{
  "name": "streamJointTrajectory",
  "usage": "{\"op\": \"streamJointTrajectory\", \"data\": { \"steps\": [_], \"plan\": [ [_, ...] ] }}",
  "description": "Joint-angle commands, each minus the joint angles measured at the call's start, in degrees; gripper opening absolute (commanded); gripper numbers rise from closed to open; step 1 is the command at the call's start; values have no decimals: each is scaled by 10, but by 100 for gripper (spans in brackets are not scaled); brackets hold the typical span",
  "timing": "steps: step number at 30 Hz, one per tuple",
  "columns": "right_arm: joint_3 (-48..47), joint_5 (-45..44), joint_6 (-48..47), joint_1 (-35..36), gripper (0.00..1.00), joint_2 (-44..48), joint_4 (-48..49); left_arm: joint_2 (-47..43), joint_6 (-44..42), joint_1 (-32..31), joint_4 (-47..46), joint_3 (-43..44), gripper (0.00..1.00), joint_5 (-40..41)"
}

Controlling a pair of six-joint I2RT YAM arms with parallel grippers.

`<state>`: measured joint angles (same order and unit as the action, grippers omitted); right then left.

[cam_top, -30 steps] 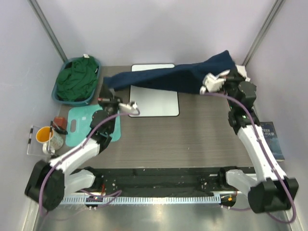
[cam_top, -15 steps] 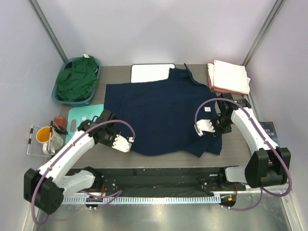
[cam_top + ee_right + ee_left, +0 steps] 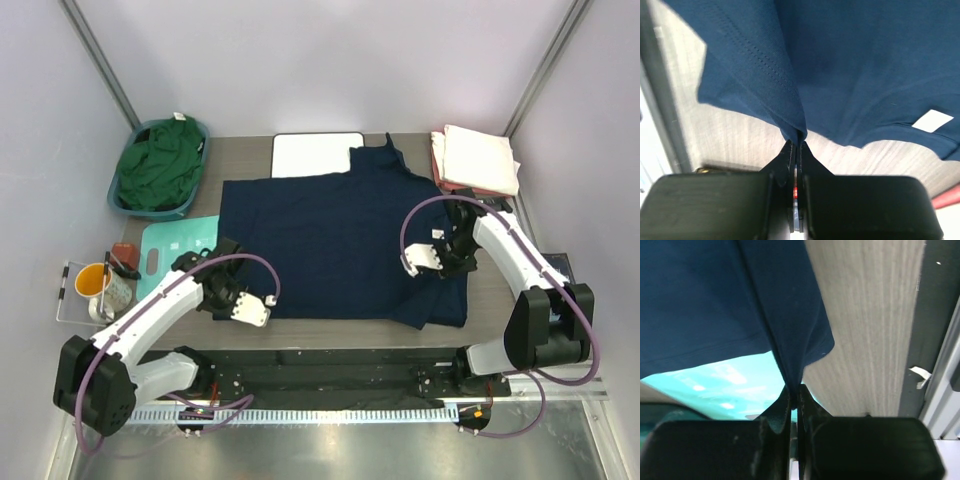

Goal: Fold and stack the t-shirts
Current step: Fold the flattened tshirt in 1/3 of the way

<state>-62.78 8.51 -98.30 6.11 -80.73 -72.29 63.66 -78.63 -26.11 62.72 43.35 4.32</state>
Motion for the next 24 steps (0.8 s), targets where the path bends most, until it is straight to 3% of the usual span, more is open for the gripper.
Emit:
{"op": "streamJointTrajectory", "data": {
  "steps": [1,12,24],
  "plan": [
    [-3,1,21,5,1,-10,91,-6,1,3,-47,-35,0,47],
    [-18,-6,21,10,1,-39,167,36,19,9,-162,-59,0,83],
    [-44,-14,33,12,1,-75,243,79,-8,50,-179,8,0,88]
  ]
}}
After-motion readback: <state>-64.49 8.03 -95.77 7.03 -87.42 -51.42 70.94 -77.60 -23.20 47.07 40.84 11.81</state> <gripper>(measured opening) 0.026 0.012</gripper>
